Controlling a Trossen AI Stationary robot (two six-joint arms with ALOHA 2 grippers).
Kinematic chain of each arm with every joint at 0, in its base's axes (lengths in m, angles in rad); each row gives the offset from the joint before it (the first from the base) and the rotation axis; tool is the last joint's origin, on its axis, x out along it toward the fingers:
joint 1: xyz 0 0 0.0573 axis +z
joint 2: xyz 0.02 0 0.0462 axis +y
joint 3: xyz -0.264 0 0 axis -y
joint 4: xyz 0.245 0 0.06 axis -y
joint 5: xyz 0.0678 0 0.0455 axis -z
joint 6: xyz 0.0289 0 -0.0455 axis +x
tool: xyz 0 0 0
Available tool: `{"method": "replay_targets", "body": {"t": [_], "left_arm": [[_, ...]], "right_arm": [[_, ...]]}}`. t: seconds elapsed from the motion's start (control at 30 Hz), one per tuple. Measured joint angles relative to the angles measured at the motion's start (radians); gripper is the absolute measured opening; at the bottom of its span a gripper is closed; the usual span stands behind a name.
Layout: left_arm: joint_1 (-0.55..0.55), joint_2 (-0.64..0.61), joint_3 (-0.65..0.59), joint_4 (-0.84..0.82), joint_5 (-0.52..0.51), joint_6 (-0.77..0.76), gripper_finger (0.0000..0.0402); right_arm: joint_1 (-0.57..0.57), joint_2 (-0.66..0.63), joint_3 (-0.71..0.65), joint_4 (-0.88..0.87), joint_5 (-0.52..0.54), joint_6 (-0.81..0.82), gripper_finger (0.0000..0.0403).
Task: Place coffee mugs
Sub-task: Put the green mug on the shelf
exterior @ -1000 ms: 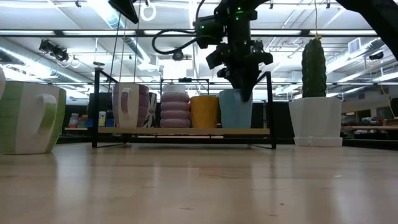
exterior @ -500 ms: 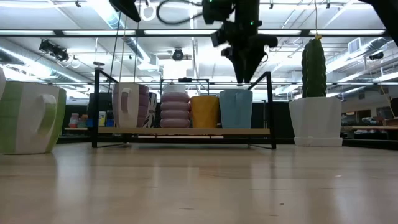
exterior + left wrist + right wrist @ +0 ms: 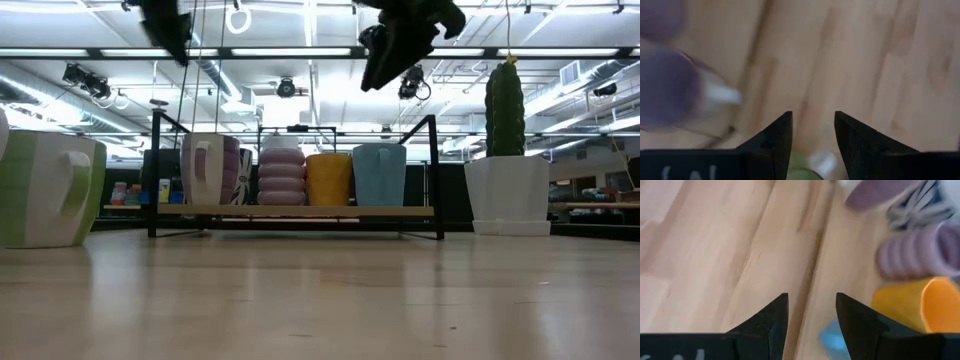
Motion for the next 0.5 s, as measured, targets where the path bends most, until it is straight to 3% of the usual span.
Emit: {"method": "replay_targets", "body": {"t": [0.2, 0.5], "left_arm": [[-0.055, 0.01, -0.104, 0.033, 0.085, -0.216, 0.0153], [-0.165, 0.021, -0.123, 0.029, 0.06, -0.587, 0.0153]], "right_arm": [[0.091, -0.122, -0.208, 0.251, 0.07, 0.012, 0.0171], [0.156, -0.162, -0.283, 0.293, 0.074, 0.068, 0.0171]]}}
